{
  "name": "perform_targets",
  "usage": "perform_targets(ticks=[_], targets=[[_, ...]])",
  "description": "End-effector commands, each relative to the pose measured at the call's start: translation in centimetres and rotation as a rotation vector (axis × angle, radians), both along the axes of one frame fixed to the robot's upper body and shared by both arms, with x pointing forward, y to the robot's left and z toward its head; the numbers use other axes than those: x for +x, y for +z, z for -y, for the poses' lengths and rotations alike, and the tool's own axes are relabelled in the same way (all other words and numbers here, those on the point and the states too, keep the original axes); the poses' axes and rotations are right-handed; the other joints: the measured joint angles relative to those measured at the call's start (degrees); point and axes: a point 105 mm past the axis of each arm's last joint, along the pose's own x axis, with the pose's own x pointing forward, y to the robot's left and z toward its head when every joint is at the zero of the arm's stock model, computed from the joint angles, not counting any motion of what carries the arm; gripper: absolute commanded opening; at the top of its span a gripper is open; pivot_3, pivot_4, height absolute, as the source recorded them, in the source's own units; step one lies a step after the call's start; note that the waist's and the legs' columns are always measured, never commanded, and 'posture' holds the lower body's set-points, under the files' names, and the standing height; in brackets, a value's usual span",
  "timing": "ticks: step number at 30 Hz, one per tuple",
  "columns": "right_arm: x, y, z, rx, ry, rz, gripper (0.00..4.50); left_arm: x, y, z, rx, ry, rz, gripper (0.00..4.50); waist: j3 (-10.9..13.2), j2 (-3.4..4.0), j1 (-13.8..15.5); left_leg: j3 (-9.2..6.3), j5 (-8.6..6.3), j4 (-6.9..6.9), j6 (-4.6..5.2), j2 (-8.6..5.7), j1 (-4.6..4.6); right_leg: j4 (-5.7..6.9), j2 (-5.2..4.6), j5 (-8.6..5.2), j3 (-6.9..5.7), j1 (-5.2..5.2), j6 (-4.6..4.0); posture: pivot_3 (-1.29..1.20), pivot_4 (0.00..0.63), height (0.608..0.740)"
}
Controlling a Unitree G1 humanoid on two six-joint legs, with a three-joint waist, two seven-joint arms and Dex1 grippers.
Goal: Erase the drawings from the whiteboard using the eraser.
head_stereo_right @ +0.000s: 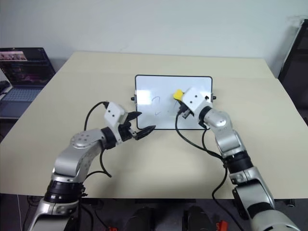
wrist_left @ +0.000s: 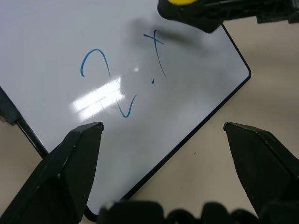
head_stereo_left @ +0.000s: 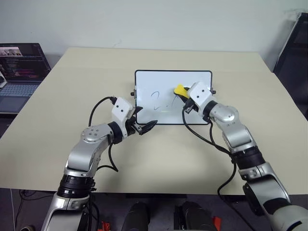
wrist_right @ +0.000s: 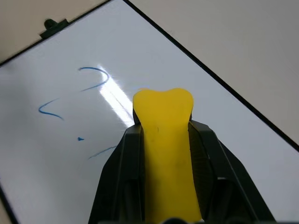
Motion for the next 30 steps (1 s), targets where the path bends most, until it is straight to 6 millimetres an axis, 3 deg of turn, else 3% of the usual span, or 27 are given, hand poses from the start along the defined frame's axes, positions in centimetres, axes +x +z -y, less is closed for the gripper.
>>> perform_targets(ticks=[1,5,12,18,27,30], targets=[[1.0,1.7,-0.4,-0.021,-0.015,0.06,0.96,0.0,1.2,0.6,0.02,-0.054,0.048,4.5,0.0,0.0,0.0,0.0,0.0,0.0,0.0,0.0,0.0,0.0,0.0,0.0,0.0,0.0,0.0,0.0,0.15,0.74],[1.7,0.4,-1.0,-0.1,-0.006,0.012,0.96,-0.1,1.1,0.9,0.031,-0.069,0.05,4.5,0.0,0.0,0.0,0.02,0.0,-0.01,0.0,0.0,0.0,0.0,-0.01,0.0,0.01,-0.01,0.0,0.0,0.15,0.74],[0.0,-2.9,-1.5,-0.248,0.102,-0.112,0.96,-0.6,1.1,1.1,0.029,-0.08,0.046,4.5,0.0,0.01,0.0,0.0,0.0,0.0,0.0,0.0,-0.02,0.01,-0.01,0.0,0.01,-0.02,0.0,0.0,0.15,0.74],[1.5,-0.5,-0.6,-0.202,-0.012,0.004,0.96,-1.1,0.6,0.9,0.037,-0.089,0.03,4.5,0.0,0.01,-0.1,0.0,0.0,0.09,0.0,0.01,0.0,0.17,-0.01,0.0,0.02,-0.04,0.0,0.0,0.15,0.74],[-0.9,-4.0,-2.0,-0.35,0.166,-0.124,0.96,-1.5,0.3,0.7,0.04,-0.09,0.021,4.5,0.0,0.01,-0.1,0.0,0.0,0.14,0.0,0.0,0.01,0.24,-0.01,0.0,0.02,-0.03,0.0,0.0,0.15,0.74],[-0.6,-3.5,-1.9,-0.374,0.14,-0.076,0.96,-1.5,0.3,0.7,0.042,-0.09,0.021,4.5,0.0,0.01,-0.1,0.01,0.0,0.15,0.0,0.0,0.03,0.27,-0.01,0.0,0.01,-0.03,0.0,0.0,0.15,0.74]])
